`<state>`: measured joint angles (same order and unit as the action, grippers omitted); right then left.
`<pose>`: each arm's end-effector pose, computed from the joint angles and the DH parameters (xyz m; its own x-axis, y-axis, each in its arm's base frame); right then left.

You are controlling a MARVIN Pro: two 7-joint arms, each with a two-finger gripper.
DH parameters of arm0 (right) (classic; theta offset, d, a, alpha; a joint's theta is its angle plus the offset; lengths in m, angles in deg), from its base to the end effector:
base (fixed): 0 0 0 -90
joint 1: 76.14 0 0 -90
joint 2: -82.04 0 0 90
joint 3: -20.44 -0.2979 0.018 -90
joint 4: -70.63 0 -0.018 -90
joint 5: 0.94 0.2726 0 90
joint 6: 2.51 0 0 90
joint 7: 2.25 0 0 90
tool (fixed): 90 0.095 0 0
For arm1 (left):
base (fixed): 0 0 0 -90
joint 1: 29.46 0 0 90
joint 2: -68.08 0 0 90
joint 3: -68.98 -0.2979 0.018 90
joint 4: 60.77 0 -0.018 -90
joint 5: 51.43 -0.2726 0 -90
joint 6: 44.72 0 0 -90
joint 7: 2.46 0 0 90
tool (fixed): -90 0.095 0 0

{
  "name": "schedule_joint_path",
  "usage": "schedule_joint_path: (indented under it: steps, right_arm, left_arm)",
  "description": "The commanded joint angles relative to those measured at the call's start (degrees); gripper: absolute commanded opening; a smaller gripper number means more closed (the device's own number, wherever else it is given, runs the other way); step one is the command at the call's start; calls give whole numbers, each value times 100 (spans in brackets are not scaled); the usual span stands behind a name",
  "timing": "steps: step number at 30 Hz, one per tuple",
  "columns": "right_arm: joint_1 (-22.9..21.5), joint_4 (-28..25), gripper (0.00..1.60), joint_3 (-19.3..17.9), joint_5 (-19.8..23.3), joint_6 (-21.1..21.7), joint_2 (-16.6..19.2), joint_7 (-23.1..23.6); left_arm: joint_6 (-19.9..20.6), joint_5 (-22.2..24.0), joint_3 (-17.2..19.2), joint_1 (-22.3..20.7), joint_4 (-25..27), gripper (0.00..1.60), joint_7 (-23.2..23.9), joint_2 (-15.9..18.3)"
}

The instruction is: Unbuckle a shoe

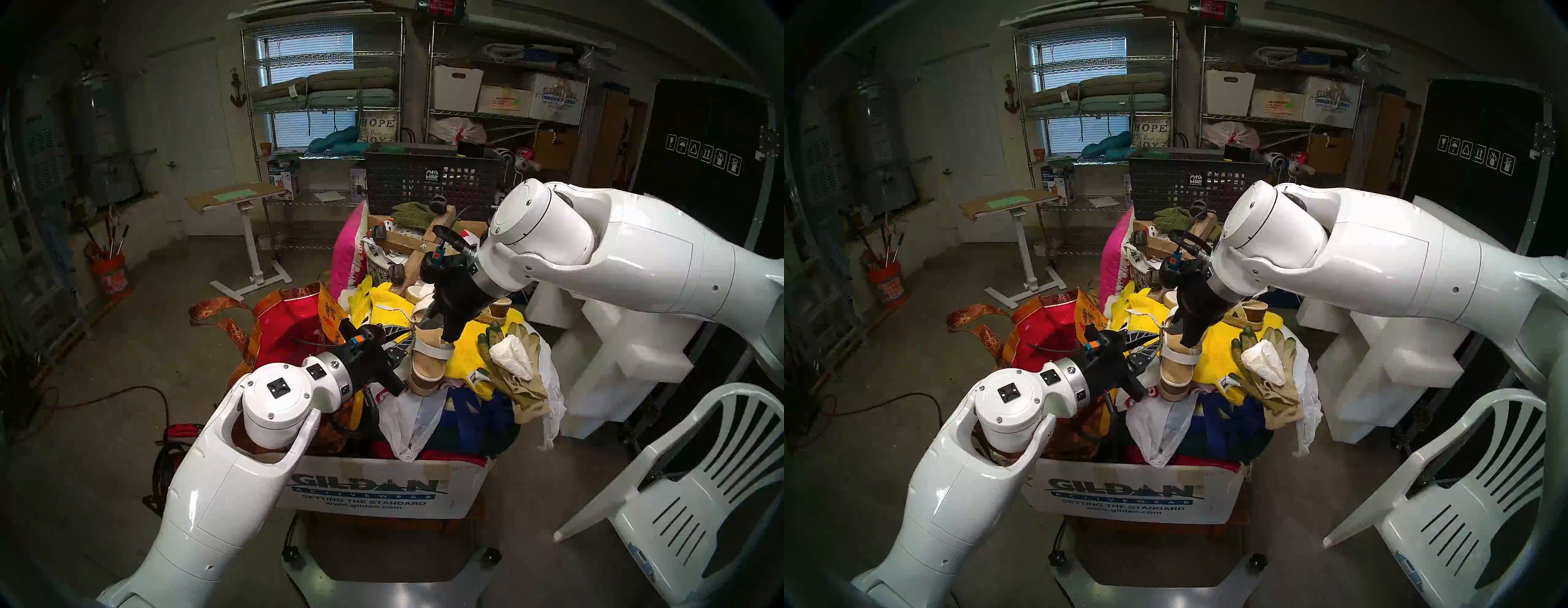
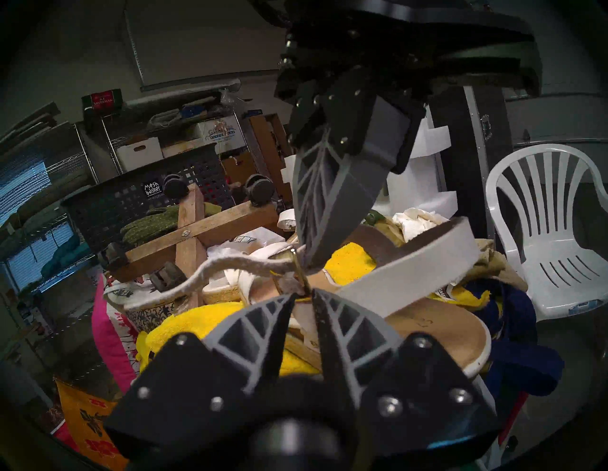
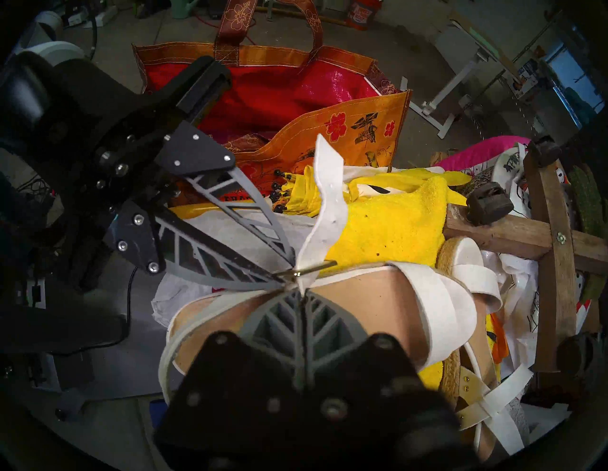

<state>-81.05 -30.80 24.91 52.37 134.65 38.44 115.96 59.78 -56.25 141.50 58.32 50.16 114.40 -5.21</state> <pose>0.4248 0.0512 -0.0666 0.0740 0.8617 0.5020 0.9245 -0.2480 0.2893 0.3446 -0.0816 -0.2318 -0.1662 -0.3272 0.9302 -0.6593 -0.6646 -0.3516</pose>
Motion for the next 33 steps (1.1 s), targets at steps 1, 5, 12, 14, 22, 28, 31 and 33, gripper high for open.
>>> schedule_joint_path:
  steps: [1,5,12,14,22,28,31,33]
  right_arm:
    - [-138,-67,0,-124,26,4,-18,17]
    - [-133,-92,0,-130,33,17,-11,-19]
    - [-139,-123,0,-132,40,71,14,-31]
    - [-148,-134,0,-126,42,109,31,-18]
    - [-214,-219,0,-48,42,344,121,150]
    - [-234,-324,0,-62,70,529,234,177]
    - [-244,-425,0,-96,84,650,353,91]
    - [-265,-498,0,-102,93,760,448,62]
  left_arm:
    - [-113,-96,-25,-215,-135,66,-226,-203]
    - [-270,-141,-21,-199,-155,36,-306,-218]
    - [-569,-170,70,-82,-136,0,-541,-294]
    - [-575,-157,116,-44,-127,0,-649,-365]
    - [-507,47,282,-85,-209,0,-766,-575]
    - [-365,116,287,-159,-215,0,-755,-629]
    - [-364,94,263,-192,-265,0,-783,-655]
    - [-350,76,247,-193,-288,0,-826,-687]
